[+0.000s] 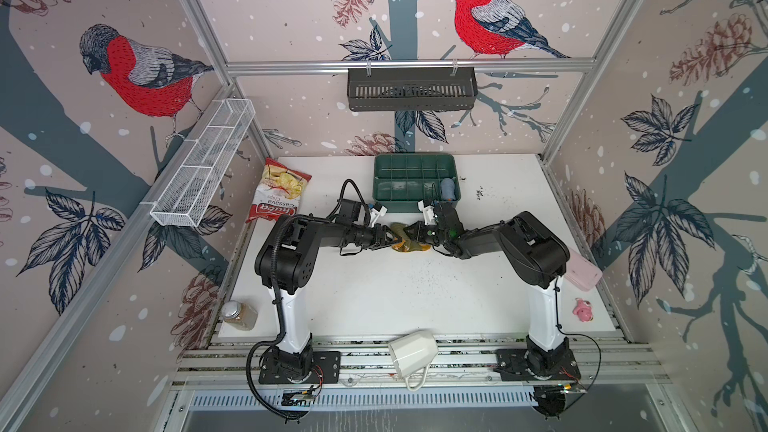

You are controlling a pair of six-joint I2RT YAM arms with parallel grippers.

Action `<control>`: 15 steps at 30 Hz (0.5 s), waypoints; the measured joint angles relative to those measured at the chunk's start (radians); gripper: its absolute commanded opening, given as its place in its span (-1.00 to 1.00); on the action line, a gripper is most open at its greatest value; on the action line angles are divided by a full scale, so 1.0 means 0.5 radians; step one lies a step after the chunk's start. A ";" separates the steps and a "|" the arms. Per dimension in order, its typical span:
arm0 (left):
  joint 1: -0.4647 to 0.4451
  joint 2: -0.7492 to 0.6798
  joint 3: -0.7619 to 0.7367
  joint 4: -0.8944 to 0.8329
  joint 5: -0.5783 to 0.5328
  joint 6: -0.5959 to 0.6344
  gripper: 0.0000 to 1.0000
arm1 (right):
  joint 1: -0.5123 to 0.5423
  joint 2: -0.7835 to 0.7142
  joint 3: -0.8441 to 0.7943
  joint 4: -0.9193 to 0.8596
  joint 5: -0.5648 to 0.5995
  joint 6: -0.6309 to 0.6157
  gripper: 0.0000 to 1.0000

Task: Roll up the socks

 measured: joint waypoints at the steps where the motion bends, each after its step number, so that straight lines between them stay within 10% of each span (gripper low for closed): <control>1: 0.000 0.002 0.006 0.000 -0.001 0.000 -0.18 | 0.004 0.000 0.001 0.000 0.005 0.000 -0.89; 8: -0.001 0.050 0.117 -0.067 -0.008 -0.016 -1.00 | 0.014 -0.008 -0.005 0.001 0.043 0.000 -0.88; 15: -0.069 0.081 0.384 -0.556 -0.237 0.252 -1.00 | 0.010 -0.040 -0.033 -0.013 0.082 -0.002 -0.85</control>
